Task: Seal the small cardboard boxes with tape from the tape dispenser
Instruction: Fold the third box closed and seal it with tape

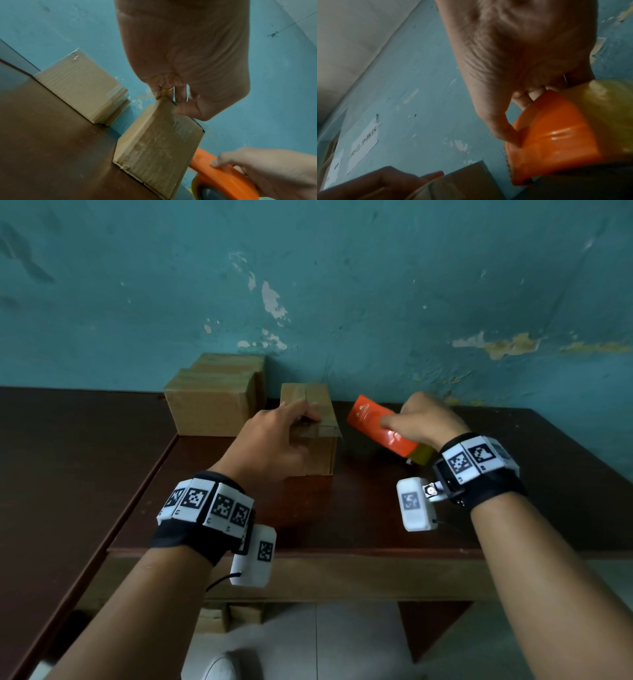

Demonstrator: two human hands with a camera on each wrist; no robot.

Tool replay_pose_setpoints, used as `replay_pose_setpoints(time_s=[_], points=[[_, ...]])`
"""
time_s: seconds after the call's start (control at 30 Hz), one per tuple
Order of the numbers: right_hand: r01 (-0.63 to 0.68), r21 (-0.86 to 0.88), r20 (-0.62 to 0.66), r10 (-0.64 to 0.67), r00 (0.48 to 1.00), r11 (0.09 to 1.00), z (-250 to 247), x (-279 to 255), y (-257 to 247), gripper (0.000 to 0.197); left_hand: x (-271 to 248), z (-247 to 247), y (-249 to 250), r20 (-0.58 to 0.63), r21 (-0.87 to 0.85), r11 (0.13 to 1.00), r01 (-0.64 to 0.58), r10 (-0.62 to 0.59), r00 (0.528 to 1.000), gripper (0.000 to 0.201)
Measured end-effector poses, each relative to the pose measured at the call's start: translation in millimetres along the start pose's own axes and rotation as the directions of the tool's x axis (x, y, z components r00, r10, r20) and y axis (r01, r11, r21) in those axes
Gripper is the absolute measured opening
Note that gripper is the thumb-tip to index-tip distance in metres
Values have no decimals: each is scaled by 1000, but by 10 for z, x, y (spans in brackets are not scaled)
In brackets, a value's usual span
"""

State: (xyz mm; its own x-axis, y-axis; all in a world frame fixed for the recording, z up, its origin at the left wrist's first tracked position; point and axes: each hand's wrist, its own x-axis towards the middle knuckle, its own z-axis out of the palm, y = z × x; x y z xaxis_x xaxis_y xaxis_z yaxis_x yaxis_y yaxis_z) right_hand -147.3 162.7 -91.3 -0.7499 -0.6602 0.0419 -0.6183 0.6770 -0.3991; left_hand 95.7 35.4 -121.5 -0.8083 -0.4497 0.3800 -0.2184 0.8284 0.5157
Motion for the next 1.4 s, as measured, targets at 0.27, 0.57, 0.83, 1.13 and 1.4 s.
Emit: replay_pose_setpoints(time_s=[0.27,0.57,0.83,1.13,1.4], points=[[19,-128,72,-10,997,992,173,-13,-132,50,-14,-146,33,-105,-318,942,102,-142,984,58],[69,-140,-54,-77,996,988,99,-68,-271,50,69,-148,-183,-94,-615,617,491,-676,731,23],[26,468,233,-151,961,884,123,-233,-529,19,73,-59,-167,182,-657,439,613,-696,694,47],[-96,666,382,-229,895,739,165,-268,-532,28,62,-54,-135,159,-727,437,529,-643,750,33],[-137,751,378,-251,891,647,172,-232,-486,24,56,-65,-171,152,-796,390,463,-611,777,30]])
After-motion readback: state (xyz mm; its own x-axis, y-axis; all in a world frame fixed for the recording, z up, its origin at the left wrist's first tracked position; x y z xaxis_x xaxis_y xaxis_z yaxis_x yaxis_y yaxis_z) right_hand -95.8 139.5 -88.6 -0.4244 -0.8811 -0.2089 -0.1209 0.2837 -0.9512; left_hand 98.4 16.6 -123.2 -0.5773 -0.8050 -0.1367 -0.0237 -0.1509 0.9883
